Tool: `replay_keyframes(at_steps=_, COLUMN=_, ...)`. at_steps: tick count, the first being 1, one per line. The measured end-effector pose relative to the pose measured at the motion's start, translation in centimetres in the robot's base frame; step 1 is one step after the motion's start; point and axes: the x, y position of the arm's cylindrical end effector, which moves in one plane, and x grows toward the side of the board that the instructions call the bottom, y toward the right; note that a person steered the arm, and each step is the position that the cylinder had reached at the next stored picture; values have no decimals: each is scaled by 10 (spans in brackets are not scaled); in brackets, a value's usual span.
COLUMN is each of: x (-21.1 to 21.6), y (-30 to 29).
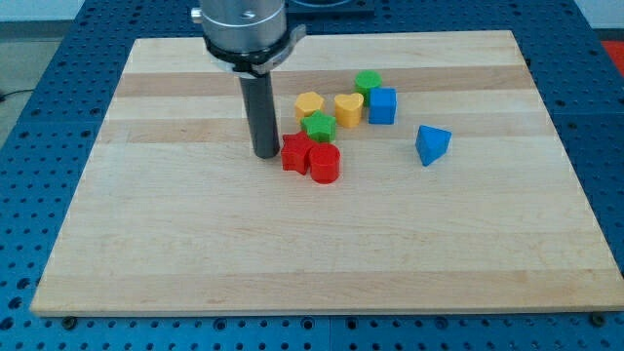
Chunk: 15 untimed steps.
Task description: Keep the green circle to the bottom right of the blue cube
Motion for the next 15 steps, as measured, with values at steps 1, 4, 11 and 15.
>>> replay_keyframes(at_steps=1, x=14, y=5)
replay_keyframes(at_steps=4, x=51, y=-39)
replay_keyframes(at_steps=11, x=-6, y=154)
replay_keyframes(at_steps=15, x=-17, y=92)
